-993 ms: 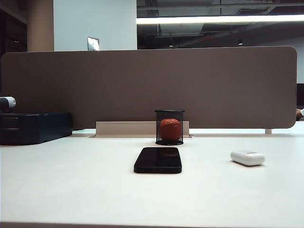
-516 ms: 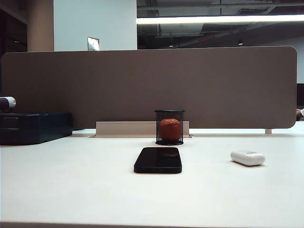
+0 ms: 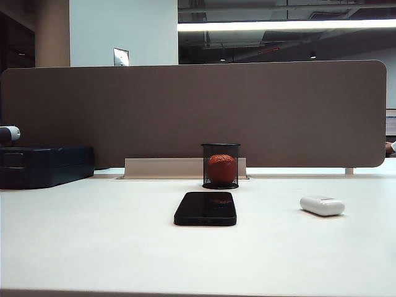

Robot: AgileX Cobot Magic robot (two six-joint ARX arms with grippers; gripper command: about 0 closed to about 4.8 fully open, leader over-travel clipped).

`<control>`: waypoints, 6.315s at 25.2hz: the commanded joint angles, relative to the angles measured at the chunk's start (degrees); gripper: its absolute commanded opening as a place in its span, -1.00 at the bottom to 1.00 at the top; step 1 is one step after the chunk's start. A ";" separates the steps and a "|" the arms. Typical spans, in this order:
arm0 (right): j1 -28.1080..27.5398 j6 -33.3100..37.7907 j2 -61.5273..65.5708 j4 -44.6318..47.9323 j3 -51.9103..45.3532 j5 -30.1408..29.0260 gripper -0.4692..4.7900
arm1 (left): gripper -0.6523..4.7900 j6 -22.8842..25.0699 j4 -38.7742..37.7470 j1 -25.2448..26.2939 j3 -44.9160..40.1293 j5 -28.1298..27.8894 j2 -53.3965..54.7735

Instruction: Find the wireless headphone case on the desktop and place it on the left side of the phone.

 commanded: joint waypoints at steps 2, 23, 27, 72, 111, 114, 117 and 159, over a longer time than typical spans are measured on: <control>-0.04 1.05 0.48 0.74 -3.52 -2.89 -0.86 | -0.78 0.22 0.81 -0.07 0.22 0.37 0.02; 0.07 -0.72 0.48 0.70 -15.85 -4.26 -0.86 | -0.78 0.22 0.81 -0.07 0.22 0.33 0.02; 0.22 -0.70 0.48 0.70 -18.67 -6.58 -0.86 | -0.78 0.22 0.81 -0.07 0.22 0.33 0.02; 0.24 -3.78 4.98 0.76 -29.05 -2.67 -0.71 | -0.78 0.22 0.79 -0.07 0.22 0.20 0.04; 9.01 -14.71 32.20 12.28 -29.14 -0.90 1.00 | -0.78 0.22 0.76 -0.07 0.20 0.20 0.02; 9.60 -14.69 33.68 13.16 -29.31 -0.74 1.00 | -0.78 0.22 0.76 -0.07 0.20 0.20 0.02; 10.69 -14.71 34.73 13.25 -29.35 0.57 1.00 | -0.78 0.22 0.76 -0.07 0.22 0.20 0.02; 13.92 -10.49 37.92 34.58 -48.78 5.81 1.00 | -0.78 0.24 0.74 -0.07 0.20 0.20 0.02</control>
